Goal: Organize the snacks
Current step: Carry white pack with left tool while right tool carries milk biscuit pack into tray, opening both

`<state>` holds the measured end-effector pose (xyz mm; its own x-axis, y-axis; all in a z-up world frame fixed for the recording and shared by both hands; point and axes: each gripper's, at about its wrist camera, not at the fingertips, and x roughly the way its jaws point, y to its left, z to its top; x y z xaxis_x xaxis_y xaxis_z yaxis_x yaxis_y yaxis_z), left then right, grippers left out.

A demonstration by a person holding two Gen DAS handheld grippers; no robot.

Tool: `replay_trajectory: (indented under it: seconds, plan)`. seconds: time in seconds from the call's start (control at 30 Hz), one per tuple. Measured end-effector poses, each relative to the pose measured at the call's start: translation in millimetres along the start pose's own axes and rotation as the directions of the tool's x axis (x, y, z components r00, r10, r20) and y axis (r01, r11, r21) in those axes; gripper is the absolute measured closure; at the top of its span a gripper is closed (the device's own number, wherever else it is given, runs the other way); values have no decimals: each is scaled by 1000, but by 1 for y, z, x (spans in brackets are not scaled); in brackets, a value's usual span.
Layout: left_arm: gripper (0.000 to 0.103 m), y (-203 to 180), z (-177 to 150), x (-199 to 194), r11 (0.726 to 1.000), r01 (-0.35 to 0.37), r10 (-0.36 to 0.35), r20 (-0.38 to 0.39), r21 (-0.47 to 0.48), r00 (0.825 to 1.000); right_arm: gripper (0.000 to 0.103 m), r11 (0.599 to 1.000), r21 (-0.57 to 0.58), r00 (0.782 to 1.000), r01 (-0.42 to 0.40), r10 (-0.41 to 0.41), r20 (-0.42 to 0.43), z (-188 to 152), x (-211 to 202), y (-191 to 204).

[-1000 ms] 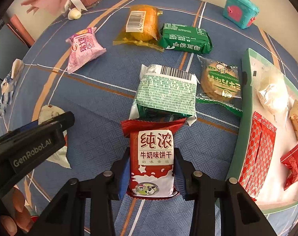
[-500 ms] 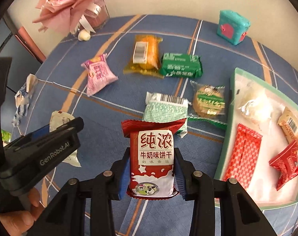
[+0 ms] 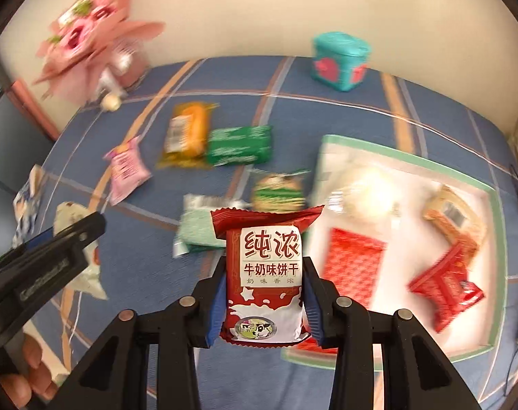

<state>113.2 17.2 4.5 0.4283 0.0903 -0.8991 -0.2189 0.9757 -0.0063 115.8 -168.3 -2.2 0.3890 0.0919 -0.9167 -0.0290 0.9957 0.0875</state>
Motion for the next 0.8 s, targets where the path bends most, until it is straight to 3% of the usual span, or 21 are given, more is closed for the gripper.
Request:
replay_trajectory:
  seconds: [0.37,0.63,0.8]
  plan:
    - [42,-106,0,-19,976,81,-84,7,202,996,61,963,267,996,47,-64,57,8,-26,-122]
    - [42,-175,-4,-19,948,160,-161,-18,275,987,61,902,422,986,97,-145,84,-1,-40,-200]
    - [42,-210,-4,-17,933,193,-198,-16,303,980,61,857,495,966,143,-230,119,-6,-53,-237]
